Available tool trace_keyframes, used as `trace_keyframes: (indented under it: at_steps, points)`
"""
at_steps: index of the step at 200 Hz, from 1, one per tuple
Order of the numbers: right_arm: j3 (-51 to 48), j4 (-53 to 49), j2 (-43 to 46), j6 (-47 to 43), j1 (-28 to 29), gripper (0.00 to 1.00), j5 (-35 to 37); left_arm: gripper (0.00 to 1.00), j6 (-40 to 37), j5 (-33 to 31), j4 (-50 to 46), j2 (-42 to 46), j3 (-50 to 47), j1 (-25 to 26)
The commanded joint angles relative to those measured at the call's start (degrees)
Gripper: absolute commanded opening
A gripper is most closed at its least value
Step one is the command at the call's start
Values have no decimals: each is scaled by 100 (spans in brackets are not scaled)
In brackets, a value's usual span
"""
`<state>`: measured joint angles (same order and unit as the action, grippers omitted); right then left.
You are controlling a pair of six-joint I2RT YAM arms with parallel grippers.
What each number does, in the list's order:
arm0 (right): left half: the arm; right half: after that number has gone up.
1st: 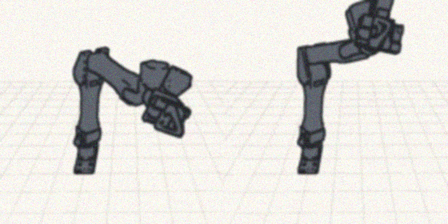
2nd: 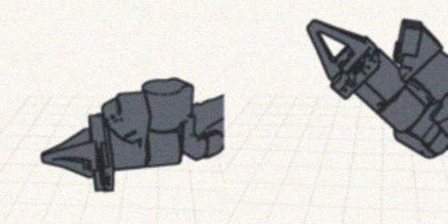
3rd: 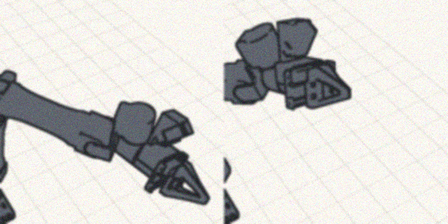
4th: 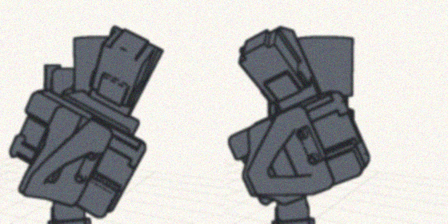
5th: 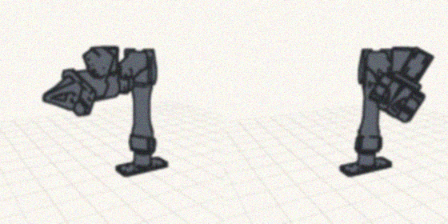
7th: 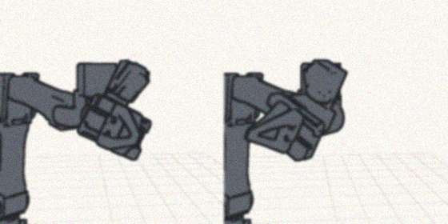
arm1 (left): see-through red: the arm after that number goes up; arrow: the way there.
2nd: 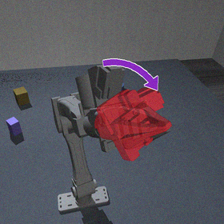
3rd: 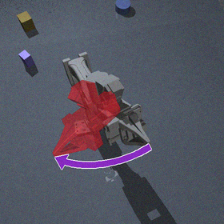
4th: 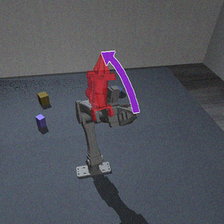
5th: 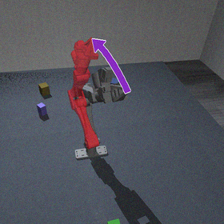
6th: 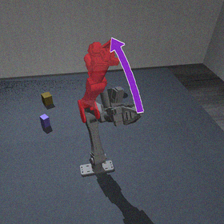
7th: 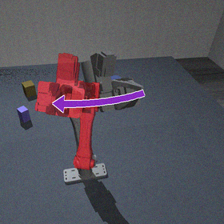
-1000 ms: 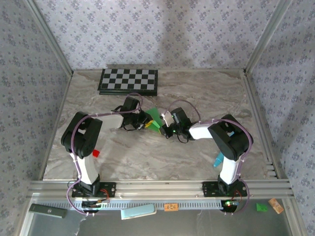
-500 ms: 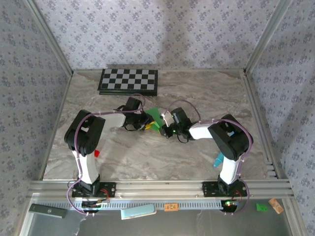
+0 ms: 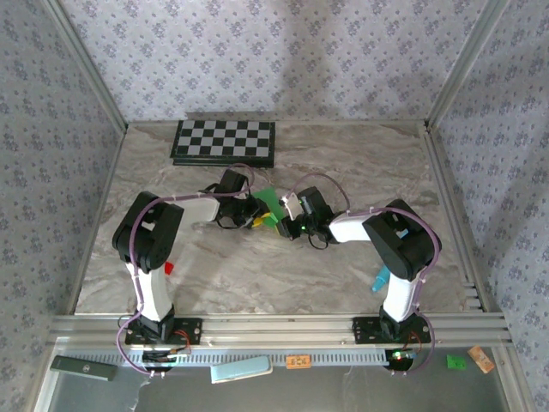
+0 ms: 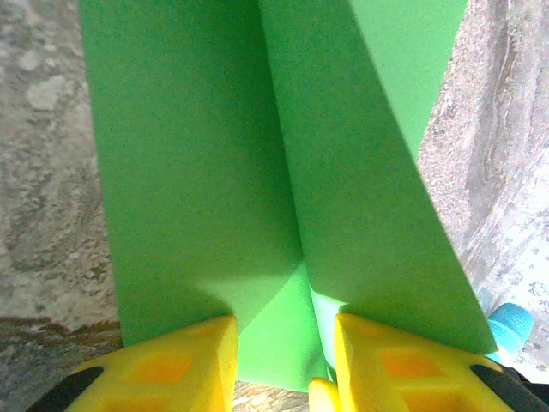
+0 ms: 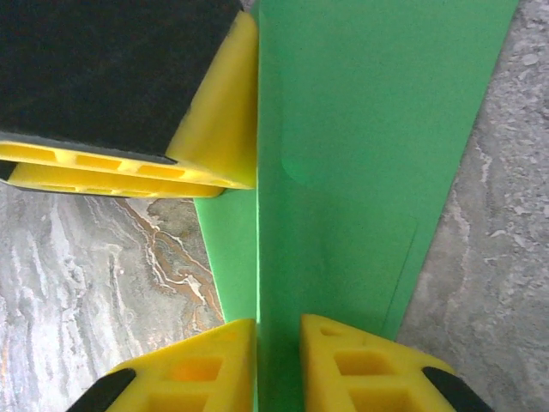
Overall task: Fold a paper plane with a square sheet of paper (pick it up from the middle)
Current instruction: Fourth fold the wing at the center of the table.
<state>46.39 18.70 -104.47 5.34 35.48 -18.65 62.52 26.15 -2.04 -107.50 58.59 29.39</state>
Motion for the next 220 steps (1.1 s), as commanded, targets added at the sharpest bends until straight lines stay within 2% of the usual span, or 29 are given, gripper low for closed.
trace_keyframes:
  at_steps: [1,64,101,162,220]
  points:
    - [103,-278,41,86,-7,17,119,35,-100,13,-292,-96,87,66]
    - [-85,37,7,359,-175,9,-317,35,-91,-171,-236,366,54,-32]
    - [-217,424,-73,722,-364,7,-834,33,8,-101,269,592,-157,-133]
    - [-326,845,-249,1152,-575,6,-1337,21,189,429,1188,342,-299,-139]
    - [-344,918,-337,1267,-657,6,-1447,17,112,729,1250,-26,-40,-31]
